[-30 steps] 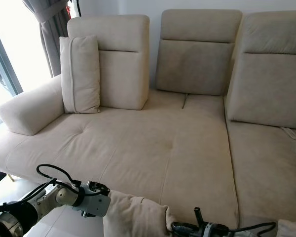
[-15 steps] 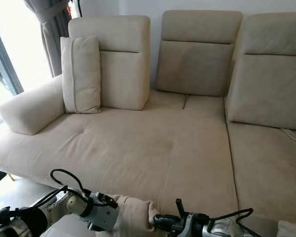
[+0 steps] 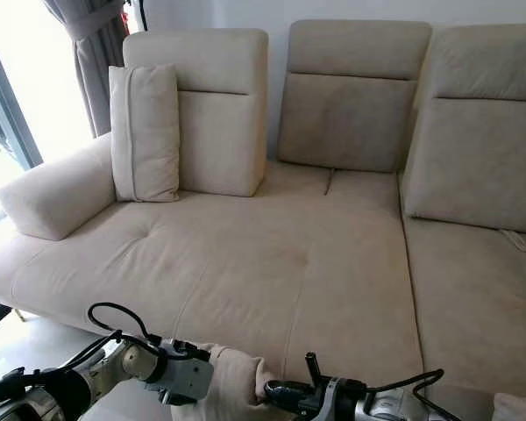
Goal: Move the pillow to the sofa from floor
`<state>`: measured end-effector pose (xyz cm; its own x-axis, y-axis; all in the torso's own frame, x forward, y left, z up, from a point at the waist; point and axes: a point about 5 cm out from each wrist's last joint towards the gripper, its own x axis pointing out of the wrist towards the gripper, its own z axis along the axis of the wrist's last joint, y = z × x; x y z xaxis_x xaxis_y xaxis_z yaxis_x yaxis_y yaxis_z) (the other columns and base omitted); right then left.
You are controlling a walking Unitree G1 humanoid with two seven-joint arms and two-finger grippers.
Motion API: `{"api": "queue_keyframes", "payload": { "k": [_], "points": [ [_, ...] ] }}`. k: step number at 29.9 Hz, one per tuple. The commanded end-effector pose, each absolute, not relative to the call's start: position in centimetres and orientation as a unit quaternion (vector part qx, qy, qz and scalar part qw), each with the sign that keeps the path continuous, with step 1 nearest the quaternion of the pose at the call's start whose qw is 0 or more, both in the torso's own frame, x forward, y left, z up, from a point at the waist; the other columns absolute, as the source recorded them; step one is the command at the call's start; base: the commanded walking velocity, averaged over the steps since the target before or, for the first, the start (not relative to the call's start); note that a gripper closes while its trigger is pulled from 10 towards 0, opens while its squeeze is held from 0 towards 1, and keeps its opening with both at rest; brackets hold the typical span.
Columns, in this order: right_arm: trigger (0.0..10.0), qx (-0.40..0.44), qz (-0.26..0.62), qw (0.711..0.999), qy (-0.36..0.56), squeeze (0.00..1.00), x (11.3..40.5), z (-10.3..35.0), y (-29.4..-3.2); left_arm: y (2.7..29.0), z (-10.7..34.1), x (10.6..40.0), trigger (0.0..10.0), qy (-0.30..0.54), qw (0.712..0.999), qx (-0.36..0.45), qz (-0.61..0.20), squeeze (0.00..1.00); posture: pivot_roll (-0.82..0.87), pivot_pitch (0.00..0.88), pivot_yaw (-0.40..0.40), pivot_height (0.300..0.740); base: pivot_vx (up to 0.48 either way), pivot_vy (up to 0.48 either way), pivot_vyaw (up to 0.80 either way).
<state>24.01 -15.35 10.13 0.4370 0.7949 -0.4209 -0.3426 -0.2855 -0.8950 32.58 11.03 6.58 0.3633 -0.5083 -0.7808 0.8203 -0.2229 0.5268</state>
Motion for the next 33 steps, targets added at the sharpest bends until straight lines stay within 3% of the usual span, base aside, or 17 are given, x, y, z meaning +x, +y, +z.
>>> {"api": "queue_keyframes", "payload": {
  "k": [1, 12, 14, 16, 17, 18, 19, 20, 21, 25, 33],
  "points": [
    [0.0, -0.622, 0.483, 0.579, -0.211, 0.00, 24.3, 11.0, -14.8, 10.9, 6.0, 32.1, 0.0, 0.146, 0.614, 0.542, -0.555, 0.00, 0.15, 0.000, 0.028, 0.545, 0.000, 0.000, 0.00],
    [0.0, -0.625, 0.424, 0.629, -0.181, 0.00, 25.8, 11.1, -16.8, 10.9, 6.5, 32.2, 0.0, 0.127, 0.633, 0.532, -0.548, 0.00, 0.16, 0.000, 0.024, 0.545, 0.000, 0.000, 0.00],
    [0.0, -0.600, 0.388, 0.679, -0.167, 0.00, 26.4, 11.2, -17.2, 10.9, 7.6, 33.0, 0.0, 0.109, 0.664, 0.530, -0.516, 0.00, 0.15, 0.000, 0.026, 0.545, 0.000, 0.000, 0.00],
    [0.0, -0.600, 0.388, 0.679, -0.167, 0.00, 26.4, 11.2, -17.2, 10.9, 7.6, 33.0, 0.0, 0.109, 0.664, 0.530, -0.516, 0.00, 0.15, 0.000, 0.026, 0.545, 0.000, 0.000, 0.00],
    [0.0, -0.583, 0.370, 0.705, -0.163, 0.00, 26.5, 11.2, -17.3, 10.8, 8.4, 33.7, 0.0, 0.093, 0.692, 0.528, -0.484, 0.00, 0.15, 0.000, 0.027, 0.545, 0.000, 0.000, 0.00],
    [0.0, -0.583, 0.370, 0.705, -0.163, 0.00, 26.5, 11.2, -17.3, 10.8, 8.4, 33.7, 0.0, 0.093, 0.692, 0.528, -0.484, 0.00, 0.15, 0.000, 0.027, 0.545, 0.000, 0.000, 0.00],
    [10.0, -0.560, 0.355, 0.731, -0.160, 0.00, 26.5, 11.0, -17.1, 10.7, 9.3, 34.4, 0.0, 0.077, 0.725, 0.520, -0.444, 0.00, 0.15, 0.000, 0.028, 0.545, 0.000, 0.000, 0.00],
    [10.0, -0.543, 0.347, 0.748, -0.159, 0.00, 26.4, 10.8, -16.7, 10.6, 10.0, 35.0, 4.0, 0.065, 0.759, 0.505, -0.407, 0.00, 0.15, 0.000, 0.028, 0.545, 0.000, 0.000, 0.00],
    [10.0, -0.517, 0.336, 0.770, -0.161, 0.00, 26.2, 10.7, -16.2, 10.6, 10.5, 35.5, 10.0, 0.057, 0.794, 0.481, -0.367, 0.00, 0.15, 0.000, 0.026, 0.545, 0.000, 0.000, 0.00],
    [10.0, -0.498, 0.326, 0.787, -0.164, 0.00, 26.2, 10.7, -15.9, 10.7, 10.4, 35.4, 10.0, 0.058, 0.803, 0.474, -0.356, 0.00, 0.16, 0.000, 0.025, 0.545, 0.000, 0.000, 0.00],
    [10.0, -0.464, 0.303, 0.811, -0.188, 0.00, 26.6, 11.7, -14.9, 11.3, 10.0, 34.7, 10.0, 0.063, 0.765, 0.527, -0.366, 0.00, 0.16, 0.000, 0.017, 0.574, 0.000, 0.000, 0.00]
  ]
}}
